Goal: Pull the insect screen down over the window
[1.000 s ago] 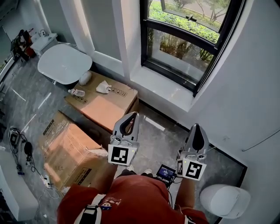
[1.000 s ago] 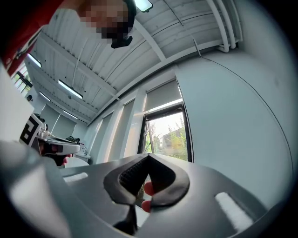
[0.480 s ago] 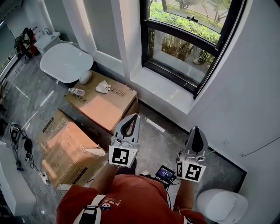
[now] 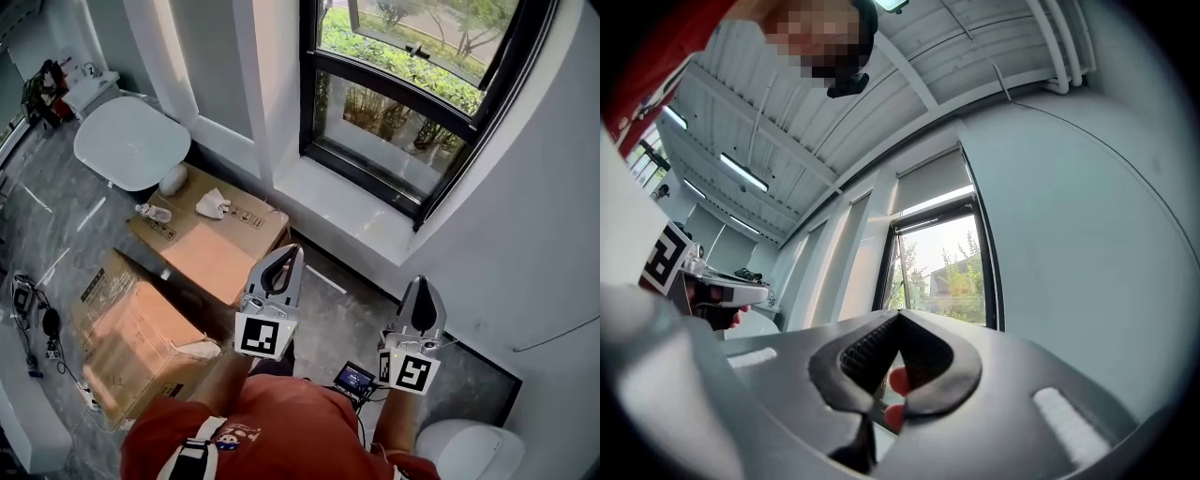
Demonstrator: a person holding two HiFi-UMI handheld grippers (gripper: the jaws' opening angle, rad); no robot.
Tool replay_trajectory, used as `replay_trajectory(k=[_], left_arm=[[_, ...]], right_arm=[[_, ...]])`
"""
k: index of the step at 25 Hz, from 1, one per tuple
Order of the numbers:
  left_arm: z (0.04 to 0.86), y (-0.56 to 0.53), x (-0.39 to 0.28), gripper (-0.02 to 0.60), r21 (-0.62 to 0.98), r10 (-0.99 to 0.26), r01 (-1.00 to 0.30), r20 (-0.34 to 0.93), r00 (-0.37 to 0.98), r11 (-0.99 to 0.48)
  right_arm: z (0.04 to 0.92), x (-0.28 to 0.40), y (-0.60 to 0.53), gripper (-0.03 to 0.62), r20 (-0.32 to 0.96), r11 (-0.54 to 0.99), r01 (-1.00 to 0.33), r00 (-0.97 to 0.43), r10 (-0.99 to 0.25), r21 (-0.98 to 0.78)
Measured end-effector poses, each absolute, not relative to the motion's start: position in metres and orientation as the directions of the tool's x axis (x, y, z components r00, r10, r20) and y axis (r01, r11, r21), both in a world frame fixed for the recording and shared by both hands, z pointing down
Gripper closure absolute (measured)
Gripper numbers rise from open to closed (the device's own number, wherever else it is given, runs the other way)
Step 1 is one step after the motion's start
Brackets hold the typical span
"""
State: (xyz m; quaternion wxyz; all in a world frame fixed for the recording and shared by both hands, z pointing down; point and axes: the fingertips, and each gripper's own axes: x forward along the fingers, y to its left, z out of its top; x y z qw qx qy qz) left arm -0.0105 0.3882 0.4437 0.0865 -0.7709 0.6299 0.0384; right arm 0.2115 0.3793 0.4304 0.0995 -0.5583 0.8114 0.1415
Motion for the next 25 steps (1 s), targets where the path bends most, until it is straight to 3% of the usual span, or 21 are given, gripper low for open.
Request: replay_trajectory(k=[15, 25], left_arm=[[0.433, 0.237, -0.107, 0.576, -0.048, -0.955, -0.971, -0.177, 0.239, -0.234], [0.436, 0.188, -0.134, 0.576, 0.008, -0.946, -0.964, -0.191, 0.26, -0.267]], right_arm=[[0.416, 0.116, 0.237, 0.585, -0.295, 0.287, -0.944, -0.324, -0.899, 0.161], [0.412, 0.093, 0.199, 0.585, -0.281, 0.242, -0.949, -0.292, -0.914, 0.2]])
